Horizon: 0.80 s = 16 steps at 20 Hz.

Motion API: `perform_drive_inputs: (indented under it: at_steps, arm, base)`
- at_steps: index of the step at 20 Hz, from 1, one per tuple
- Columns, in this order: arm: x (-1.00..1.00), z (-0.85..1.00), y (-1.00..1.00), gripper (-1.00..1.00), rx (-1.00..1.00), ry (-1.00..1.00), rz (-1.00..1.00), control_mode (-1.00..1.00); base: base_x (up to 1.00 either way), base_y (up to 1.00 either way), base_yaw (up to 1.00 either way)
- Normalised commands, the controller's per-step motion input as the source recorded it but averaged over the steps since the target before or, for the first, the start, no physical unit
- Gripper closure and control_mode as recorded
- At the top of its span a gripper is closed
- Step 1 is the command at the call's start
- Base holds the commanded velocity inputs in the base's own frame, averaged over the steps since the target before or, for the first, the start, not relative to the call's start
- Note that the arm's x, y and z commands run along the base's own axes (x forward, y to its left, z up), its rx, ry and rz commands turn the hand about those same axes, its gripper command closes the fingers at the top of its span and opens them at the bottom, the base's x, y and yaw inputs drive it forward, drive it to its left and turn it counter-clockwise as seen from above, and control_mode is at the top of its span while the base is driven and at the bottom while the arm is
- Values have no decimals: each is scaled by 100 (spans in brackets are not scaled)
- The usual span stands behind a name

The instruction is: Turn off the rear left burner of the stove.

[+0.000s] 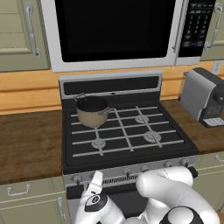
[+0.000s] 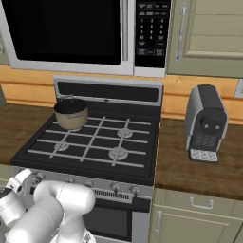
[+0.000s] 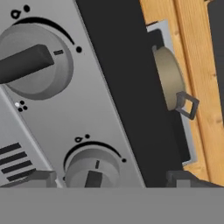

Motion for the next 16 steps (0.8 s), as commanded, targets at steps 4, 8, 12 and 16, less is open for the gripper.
perform_drive_inputs:
  at_steps: [4, 8, 12, 16]
  arm:
    - [7, -3, -2, -100, 0, 0, 0, -100]
    - [18, -10, 0, -100, 0, 0, 0, -100]
    - [16, -6, 0, -100, 0, 0, 0, -100]
    - [4, -22, 0, -100, 0, 0, 0, -100]
  base:
    - [0, 0, 0]
    - [0, 0, 0]
    - [0, 0, 0]
    - [0, 0, 0]
